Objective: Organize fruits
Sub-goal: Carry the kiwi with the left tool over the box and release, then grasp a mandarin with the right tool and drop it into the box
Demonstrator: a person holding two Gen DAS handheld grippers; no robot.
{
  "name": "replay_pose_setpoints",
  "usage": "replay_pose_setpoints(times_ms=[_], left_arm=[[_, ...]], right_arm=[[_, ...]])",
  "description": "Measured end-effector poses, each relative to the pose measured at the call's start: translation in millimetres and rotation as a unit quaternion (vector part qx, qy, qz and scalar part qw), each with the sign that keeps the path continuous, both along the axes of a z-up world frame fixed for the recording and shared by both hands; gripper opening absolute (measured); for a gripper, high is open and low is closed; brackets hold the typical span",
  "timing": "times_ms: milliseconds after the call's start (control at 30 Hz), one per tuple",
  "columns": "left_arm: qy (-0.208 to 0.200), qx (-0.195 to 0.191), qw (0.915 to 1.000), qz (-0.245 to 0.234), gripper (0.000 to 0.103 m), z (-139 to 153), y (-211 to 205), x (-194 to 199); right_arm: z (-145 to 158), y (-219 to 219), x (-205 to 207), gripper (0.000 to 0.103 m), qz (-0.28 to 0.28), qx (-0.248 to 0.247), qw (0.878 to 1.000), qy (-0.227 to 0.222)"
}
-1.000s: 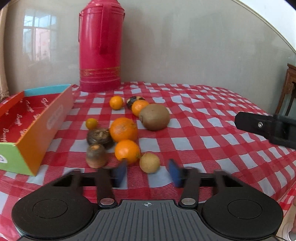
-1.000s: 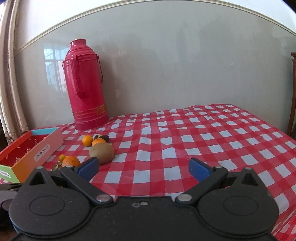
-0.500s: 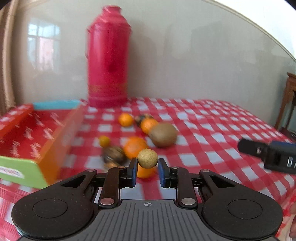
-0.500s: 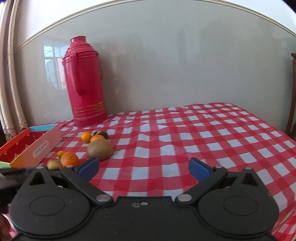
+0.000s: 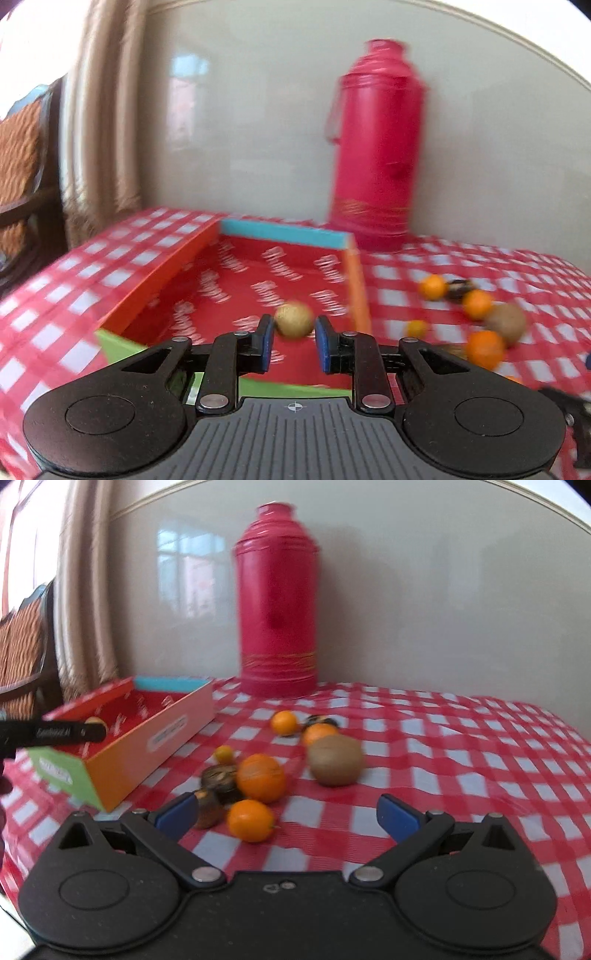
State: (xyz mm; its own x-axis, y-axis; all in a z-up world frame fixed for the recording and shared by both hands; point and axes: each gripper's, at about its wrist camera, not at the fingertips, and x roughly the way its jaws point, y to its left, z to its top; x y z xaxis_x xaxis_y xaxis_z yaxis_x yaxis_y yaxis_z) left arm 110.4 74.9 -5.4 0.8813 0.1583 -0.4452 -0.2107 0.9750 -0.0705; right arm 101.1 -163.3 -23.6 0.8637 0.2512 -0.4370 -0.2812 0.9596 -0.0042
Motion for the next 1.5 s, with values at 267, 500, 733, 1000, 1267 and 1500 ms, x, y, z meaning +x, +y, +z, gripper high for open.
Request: replay_pose_setpoints(times_ms=[267,500,733,1000,1267,1500], left_arm=[[-0.047,0.004,0.9988,0.017,0.089,5.4,22.0,-24.3],[-0.041,0.0,0.9983,0.042,0.089,2.7,50.4,-40.1],[-0.034,0.003,0.9974,0.064,0.089,-2.8,78.3,-53.6],[-0.02,0.009,0.997,0.075,0.089,-9.3,100.6,-66.3],[-0.017,0.0,0.9953,0.095,0.089,-11.6,128.7,-80.1],[-0.023,-0.008,0.9958,0.088,0.089,-12.9,131.3,-81.4]], right_arm=[[-4.9,16.1,7.5,0.086,0.01,-0.001,1.0,0.019],[-11.6,31.0,16.6,0.062,0.009,-0.023,0.999,0.034],[-10.1,37.1,20.5,0.027,-0.001,-0.027,0.999,0.026],[11.3,68.1,9.2,0.005,0.02,0.0,0.999,-0.026],[3.8,68.4,0.1,0.061,0.01,-0.047,0.999,-0.014],[-7.4,48.6,19.2,0.047,-0.018,-0.02,0.999,0.036]])
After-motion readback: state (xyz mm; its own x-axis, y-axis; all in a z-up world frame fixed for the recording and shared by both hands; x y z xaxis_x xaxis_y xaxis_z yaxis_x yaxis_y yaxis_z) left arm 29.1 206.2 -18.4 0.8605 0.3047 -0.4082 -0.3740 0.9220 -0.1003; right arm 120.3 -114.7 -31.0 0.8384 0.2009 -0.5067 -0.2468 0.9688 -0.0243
